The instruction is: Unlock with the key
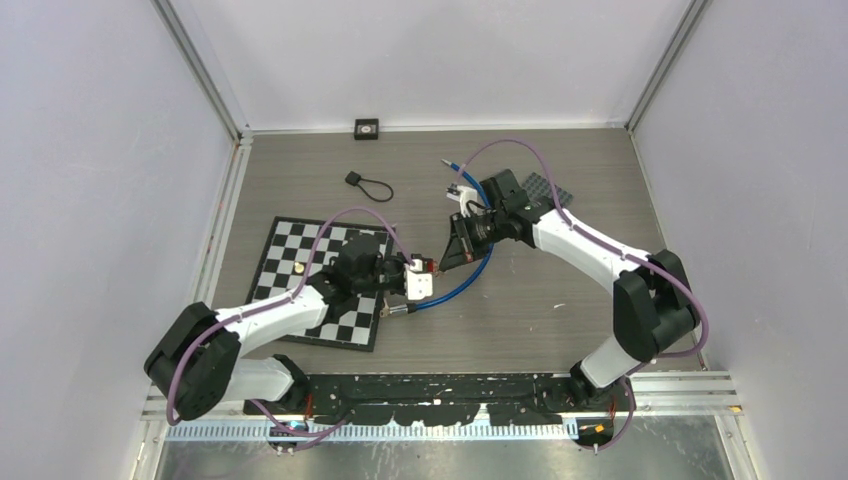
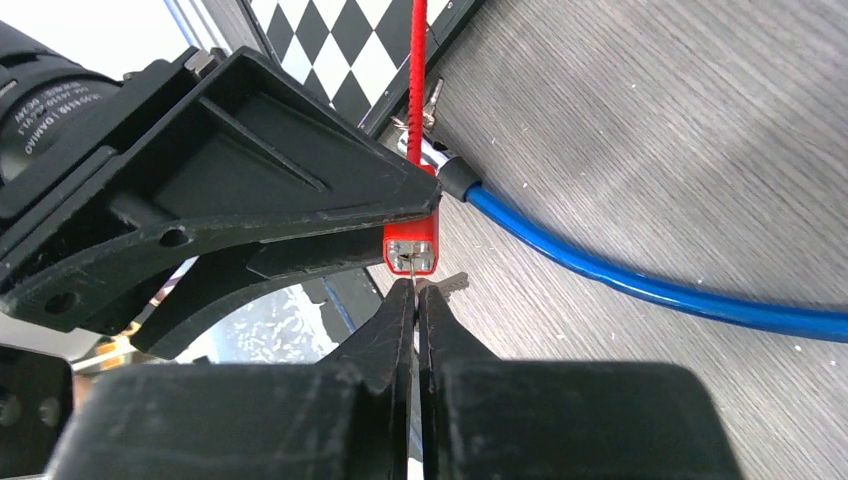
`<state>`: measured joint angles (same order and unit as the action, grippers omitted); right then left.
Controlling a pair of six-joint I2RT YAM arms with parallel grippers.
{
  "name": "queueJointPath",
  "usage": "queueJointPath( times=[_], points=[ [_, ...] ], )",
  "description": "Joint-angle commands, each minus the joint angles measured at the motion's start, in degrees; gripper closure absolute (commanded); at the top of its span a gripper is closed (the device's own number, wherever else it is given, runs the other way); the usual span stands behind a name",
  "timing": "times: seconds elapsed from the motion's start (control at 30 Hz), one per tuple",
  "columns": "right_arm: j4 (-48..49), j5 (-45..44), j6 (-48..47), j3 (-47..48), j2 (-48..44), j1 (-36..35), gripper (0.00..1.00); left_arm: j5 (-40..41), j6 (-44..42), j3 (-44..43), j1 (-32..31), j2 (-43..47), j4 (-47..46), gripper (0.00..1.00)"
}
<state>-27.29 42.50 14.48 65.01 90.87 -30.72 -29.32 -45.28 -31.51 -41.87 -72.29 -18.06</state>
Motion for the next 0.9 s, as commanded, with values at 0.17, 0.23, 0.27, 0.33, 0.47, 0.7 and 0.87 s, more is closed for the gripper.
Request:
queueJointPath(
  times=[0.17,0.23,0.27,0.33,0.47,0.7,0.87],
  points=[
    [3.76,-4.15,-4.84,0.29,-5.55,-2.32,1.0,-9.13,5.95,-5.25,-0.5,-0.09,1.75,1.0],
    [3.86,-4.4,-5.07,0.02,-5.95,-2.41,0.99,-9.55,7.17,-5.64,-0.34,-0.5,1.83,1.0],
    [3.98,-4.44,-5.2,-0.17,-6.15,-2.41,1.0,-9.58,7.94,-5.75,-0.32,-0.73,1.58,1.0],
    [4.15,-4.55,-4.86,-0.56,-6.31,-2.43,0.99,-9.07,9.41,-5.82,-0.07,-1.19,0.3,1.0],
    [6.0,-3.45,-0.41,-1.1,-5.44,-1.76,0.99,-2.39,10.9,-4.78,-0.07,-1.84,-5.34,1.0],
    [12.42,1.62,10.46,-1.32,-0.89,1.78,0.99,2.61,5.75,-2.43,-0.11,-2.68,-11.68,1.0],
    [15.02,3.67,13.9,-1.75,1.09,1.96,0.99,3.1,1.31,-1.14,-0.47,-3.38,-14.03,1.0]
  ],
)
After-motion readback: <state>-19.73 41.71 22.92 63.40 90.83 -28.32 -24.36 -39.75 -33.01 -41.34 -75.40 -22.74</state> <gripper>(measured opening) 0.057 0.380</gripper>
